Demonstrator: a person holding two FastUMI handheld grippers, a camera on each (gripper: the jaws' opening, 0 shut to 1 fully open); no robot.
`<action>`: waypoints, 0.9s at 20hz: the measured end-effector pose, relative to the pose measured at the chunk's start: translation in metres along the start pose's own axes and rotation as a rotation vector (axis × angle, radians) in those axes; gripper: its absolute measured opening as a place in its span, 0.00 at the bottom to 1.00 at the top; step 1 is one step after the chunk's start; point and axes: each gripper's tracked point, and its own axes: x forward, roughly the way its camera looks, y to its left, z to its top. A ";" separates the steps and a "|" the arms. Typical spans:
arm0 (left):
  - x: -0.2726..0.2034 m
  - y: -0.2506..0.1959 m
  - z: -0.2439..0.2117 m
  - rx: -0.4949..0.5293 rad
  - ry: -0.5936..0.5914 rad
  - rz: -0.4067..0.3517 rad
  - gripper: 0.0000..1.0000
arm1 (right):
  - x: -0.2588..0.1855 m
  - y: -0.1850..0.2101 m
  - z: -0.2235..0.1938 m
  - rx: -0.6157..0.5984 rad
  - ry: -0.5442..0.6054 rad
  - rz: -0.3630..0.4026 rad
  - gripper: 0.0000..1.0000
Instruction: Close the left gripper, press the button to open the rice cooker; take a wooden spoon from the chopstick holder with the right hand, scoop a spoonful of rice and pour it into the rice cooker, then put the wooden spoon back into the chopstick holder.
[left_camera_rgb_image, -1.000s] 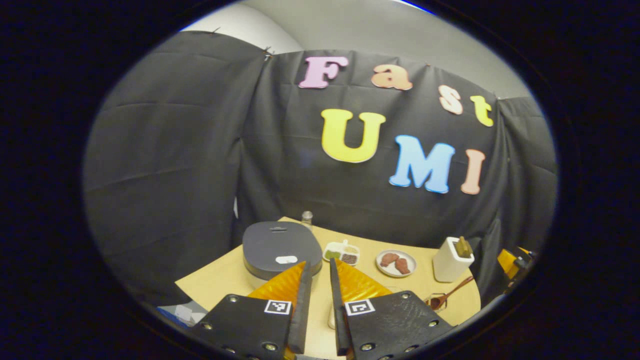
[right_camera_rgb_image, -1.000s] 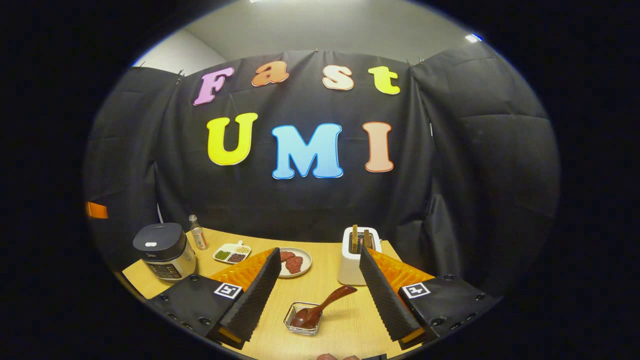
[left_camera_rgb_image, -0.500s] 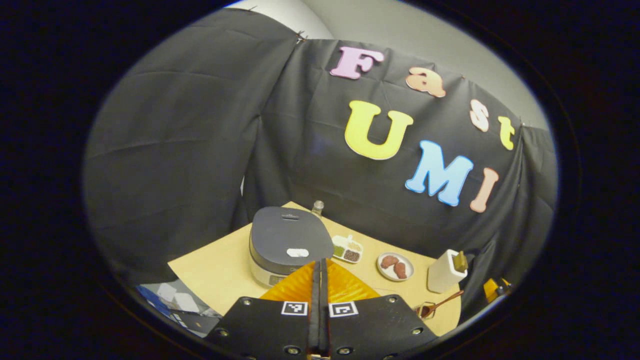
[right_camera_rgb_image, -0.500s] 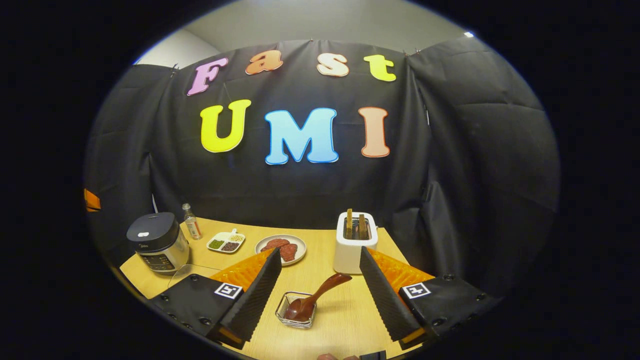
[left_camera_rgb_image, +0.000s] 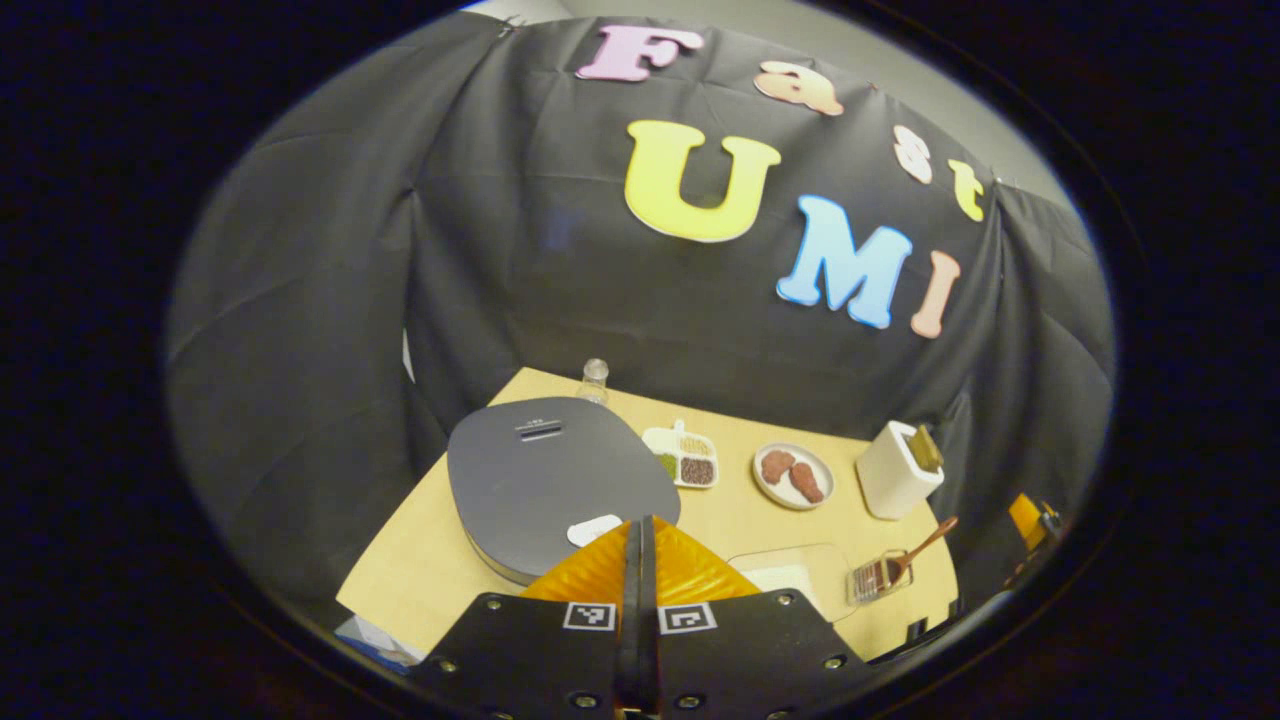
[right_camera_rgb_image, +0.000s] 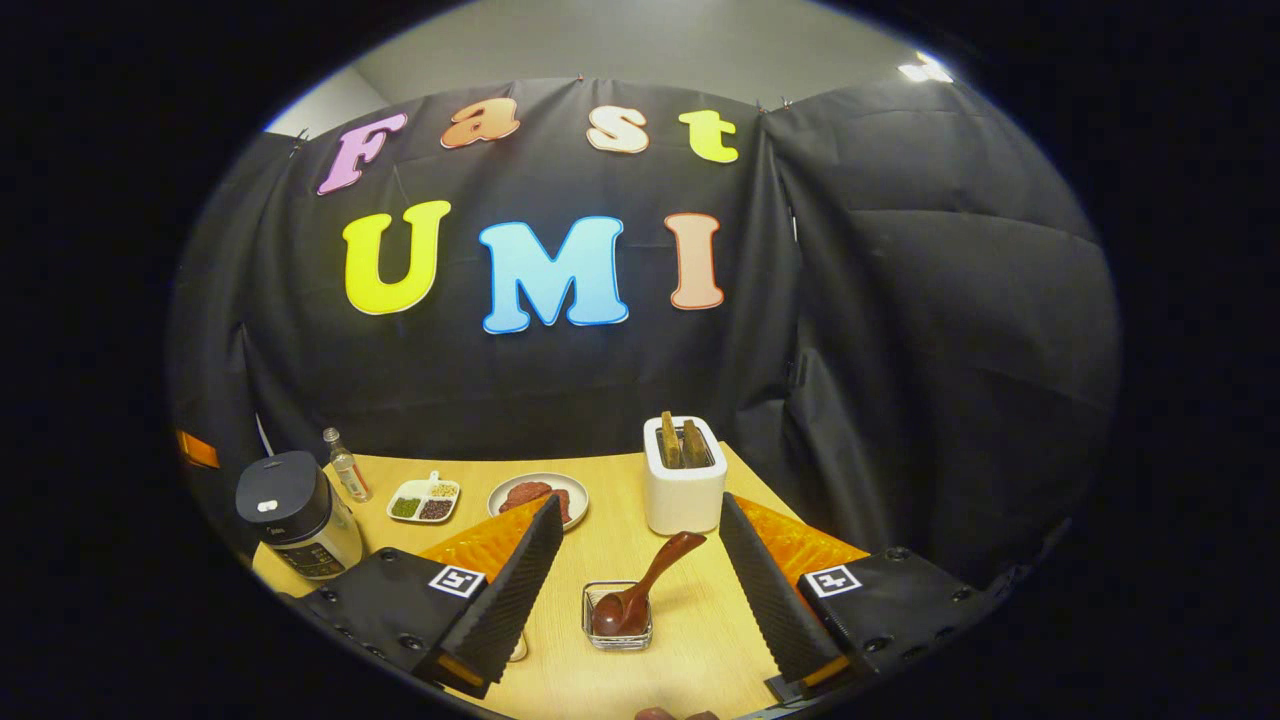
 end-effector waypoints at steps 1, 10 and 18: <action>0.015 0.002 -0.004 0.013 0.022 -0.028 0.01 | -0.005 0.001 -0.002 -0.002 0.005 -0.028 0.96; 0.085 0.029 -0.038 0.142 0.143 -0.150 0.01 | -0.043 0.023 -0.024 0.045 0.047 -0.165 1.00; 0.100 0.030 -0.052 0.264 0.193 -0.205 0.01 | -0.065 0.048 -0.037 0.047 0.055 -0.185 1.00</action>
